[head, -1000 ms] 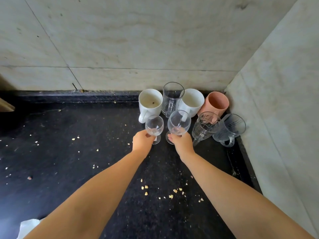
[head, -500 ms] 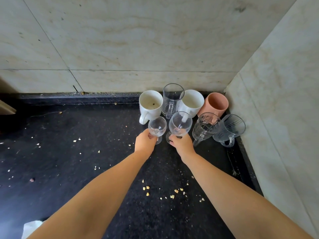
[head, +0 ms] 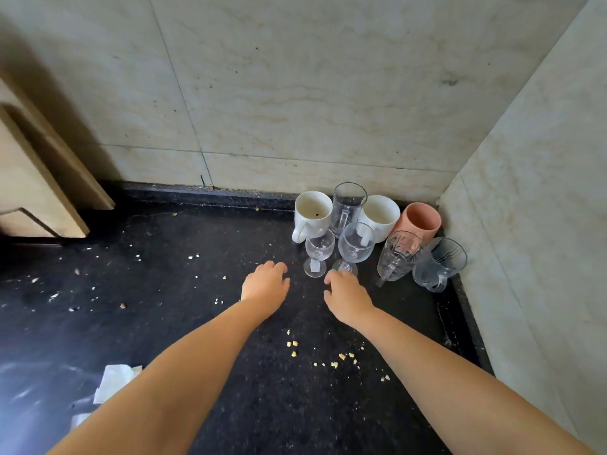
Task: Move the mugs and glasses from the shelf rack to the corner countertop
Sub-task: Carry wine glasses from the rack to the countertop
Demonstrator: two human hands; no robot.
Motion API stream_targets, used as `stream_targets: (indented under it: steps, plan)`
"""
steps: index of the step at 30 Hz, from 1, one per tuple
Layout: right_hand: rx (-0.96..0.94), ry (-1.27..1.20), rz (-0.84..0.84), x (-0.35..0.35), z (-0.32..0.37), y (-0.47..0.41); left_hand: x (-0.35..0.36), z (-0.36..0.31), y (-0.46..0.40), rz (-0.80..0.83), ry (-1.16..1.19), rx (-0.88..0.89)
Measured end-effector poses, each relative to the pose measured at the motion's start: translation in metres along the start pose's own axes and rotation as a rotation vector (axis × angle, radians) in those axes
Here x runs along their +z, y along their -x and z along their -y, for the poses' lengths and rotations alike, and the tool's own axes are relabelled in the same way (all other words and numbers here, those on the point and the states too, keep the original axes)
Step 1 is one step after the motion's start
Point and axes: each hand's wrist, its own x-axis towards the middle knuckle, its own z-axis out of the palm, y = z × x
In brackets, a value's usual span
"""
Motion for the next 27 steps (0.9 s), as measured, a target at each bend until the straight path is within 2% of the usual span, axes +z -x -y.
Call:
stream_targets:
  steps: [2,4,13,21,27]
  plan:
    - [-0.181,0.206,-0.067,0.007,0.012,0.007,-0.003,0.010,0.019,-0.039,-0.102,0.008]
    - [-0.313,0.293,-0.086,0.015,0.027,0.012,-0.005,0.022,0.038,-0.065,-0.144,-0.013]
    - [-0.622,0.383,-0.023,0.052,0.125,0.052,-0.021,0.102,0.154,-0.152,-0.206,-0.254]
    - [-1.011,0.484,-0.019,0.099,0.245,0.158,-0.035,0.182,0.333,-0.322,-0.216,-0.554]
    - [-1.235,0.509,-0.028,0.160,0.307,0.296,-0.006,0.216,0.503,-0.382,-0.218,-0.737]
